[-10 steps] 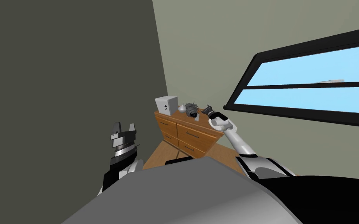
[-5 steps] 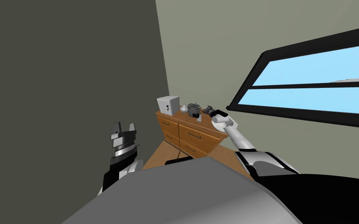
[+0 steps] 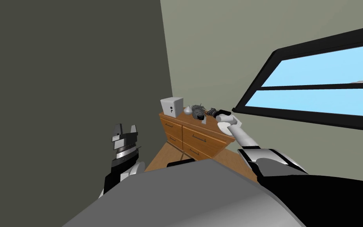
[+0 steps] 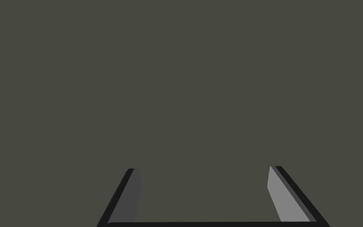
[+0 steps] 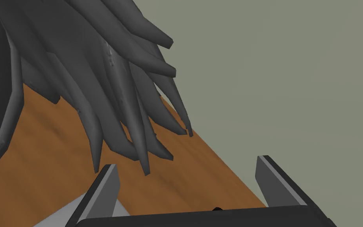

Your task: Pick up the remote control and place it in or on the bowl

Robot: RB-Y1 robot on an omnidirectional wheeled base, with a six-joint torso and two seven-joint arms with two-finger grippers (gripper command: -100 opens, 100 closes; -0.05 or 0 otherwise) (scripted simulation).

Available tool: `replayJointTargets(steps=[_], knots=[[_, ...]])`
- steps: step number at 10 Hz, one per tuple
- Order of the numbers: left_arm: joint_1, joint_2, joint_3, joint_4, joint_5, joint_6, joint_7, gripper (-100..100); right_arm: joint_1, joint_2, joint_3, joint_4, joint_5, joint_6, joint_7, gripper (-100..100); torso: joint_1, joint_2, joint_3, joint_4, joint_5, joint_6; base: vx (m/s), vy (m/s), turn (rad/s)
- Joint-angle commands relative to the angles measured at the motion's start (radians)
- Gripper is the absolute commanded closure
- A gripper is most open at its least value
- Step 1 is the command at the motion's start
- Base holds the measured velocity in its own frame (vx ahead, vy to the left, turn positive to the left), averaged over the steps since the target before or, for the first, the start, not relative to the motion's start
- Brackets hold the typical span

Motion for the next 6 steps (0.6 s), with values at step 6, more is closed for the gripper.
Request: replayJointTargets(steps=[6], knots=[[0.000, 0.000, 0.000, 0.000, 0.000, 0.000, 0.000, 0, -0.093, -0.073, 0.009, 0.134, -0.035, 0.184, -0.107, -100, 0.002, -0.001, 0.000, 0.000, 0.000, 0.000, 0.023, 0.040, 0.038]])
